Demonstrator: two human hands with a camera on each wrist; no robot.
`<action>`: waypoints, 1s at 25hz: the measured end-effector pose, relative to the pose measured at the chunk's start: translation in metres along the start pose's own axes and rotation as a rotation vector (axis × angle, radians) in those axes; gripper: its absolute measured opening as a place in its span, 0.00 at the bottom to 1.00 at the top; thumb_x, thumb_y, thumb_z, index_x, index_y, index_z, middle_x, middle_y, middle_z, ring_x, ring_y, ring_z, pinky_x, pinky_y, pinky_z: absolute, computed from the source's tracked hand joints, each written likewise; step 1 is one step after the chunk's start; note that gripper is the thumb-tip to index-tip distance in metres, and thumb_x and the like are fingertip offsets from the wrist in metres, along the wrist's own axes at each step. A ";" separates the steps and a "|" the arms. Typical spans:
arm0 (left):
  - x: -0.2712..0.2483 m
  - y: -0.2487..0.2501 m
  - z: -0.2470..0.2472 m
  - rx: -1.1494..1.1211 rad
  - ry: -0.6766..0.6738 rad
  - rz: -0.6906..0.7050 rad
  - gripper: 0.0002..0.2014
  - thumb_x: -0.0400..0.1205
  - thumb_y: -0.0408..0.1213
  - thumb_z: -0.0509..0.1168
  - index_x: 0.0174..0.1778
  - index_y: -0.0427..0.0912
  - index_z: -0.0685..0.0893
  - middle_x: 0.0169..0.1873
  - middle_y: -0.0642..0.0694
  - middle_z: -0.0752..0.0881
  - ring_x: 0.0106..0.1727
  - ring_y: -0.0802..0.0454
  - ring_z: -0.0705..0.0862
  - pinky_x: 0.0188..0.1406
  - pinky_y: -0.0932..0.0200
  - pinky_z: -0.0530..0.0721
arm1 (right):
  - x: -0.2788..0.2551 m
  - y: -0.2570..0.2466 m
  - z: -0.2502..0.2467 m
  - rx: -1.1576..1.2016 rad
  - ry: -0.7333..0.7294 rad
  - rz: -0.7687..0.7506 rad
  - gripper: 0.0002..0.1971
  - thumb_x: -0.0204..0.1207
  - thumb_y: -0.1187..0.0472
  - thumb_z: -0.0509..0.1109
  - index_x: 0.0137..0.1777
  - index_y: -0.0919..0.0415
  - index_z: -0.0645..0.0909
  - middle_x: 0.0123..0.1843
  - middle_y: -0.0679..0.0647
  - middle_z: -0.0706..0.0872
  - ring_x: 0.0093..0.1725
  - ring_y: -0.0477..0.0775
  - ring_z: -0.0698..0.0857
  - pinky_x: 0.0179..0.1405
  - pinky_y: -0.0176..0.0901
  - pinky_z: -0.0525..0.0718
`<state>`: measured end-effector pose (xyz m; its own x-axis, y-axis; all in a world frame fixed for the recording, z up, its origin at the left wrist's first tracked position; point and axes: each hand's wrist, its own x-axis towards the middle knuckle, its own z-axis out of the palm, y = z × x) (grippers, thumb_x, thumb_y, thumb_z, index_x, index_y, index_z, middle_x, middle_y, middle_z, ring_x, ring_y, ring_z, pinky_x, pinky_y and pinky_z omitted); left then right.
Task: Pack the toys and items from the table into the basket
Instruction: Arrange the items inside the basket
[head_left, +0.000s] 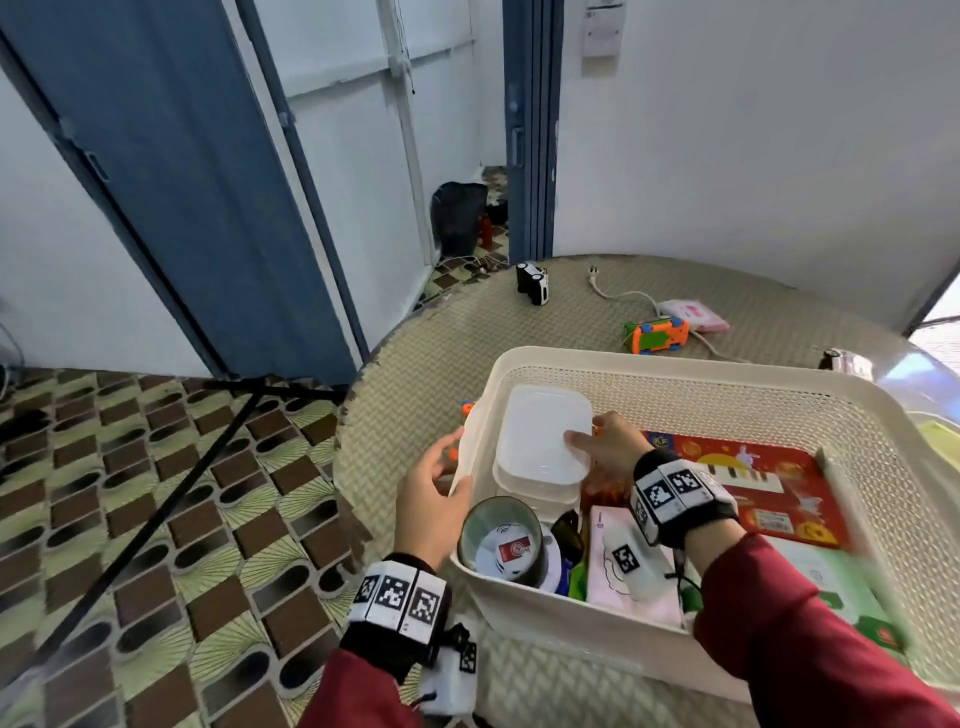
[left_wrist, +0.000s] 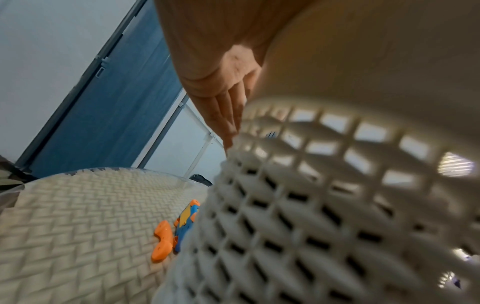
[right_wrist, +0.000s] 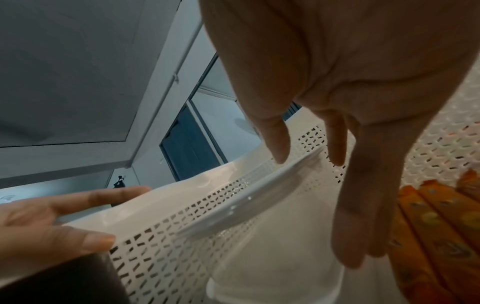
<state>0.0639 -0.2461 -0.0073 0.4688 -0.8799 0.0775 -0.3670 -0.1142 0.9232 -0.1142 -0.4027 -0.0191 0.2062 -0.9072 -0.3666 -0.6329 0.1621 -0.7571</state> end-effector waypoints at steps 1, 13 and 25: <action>0.000 -0.001 0.000 -0.011 -0.001 -0.003 0.26 0.78 0.24 0.67 0.66 0.58 0.79 0.47 0.63 0.84 0.47 0.79 0.81 0.43 0.80 0.78 | -0.002 -0.001 -0.003 -0.052 0.014 -0.025 0.31 0.74 0.51 0.72 0.71 0.68 0.69 0.65 0.66 0.79 0.63 0.67 0.81 0.61 0.56 0.81; -0.001 -0.001 0.002 -0.061 0.006 -0.004 0.26 0.78 0.24 0.67 0.67 0.56 0.79 0.48 0.59 0.86 0.53 0.64 0.85 0.54 0.64 0.84 | -0.022 -0.005 0.009 -0.433 -0.050 -0.297 0.47 0.63 0.39 0.78 0.78 0.55 0.62 0.79 0.61 0.53 0.79 0.64 0.56 0.79 0.57 0.59; 0.007 -0.003 -0.038 -0.335 0.078 -0.121 0.12 0.84 0.39 0.63 0.63 0.46 0.83 0.50 0.47 0.90 0.53 0.52 0.88 0.50 0.57 0.82 | -0.031 -0.064 -0.002 -0.072 0.059 -0.468 0.20 0.76 0.50 0.71 0.65 0.57 0.77 0.56 0.54 0.82 0.56 0.54 0.81 0.57 0.45 0.78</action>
<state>0.0991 -0.2341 0.0052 0.5578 -0.8297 -0.0236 -0.0275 -0.0469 0.9985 -0.0816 -0.3851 0.0414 0.4400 -0.8972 0.0375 -0.5327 -0.2944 -0.7935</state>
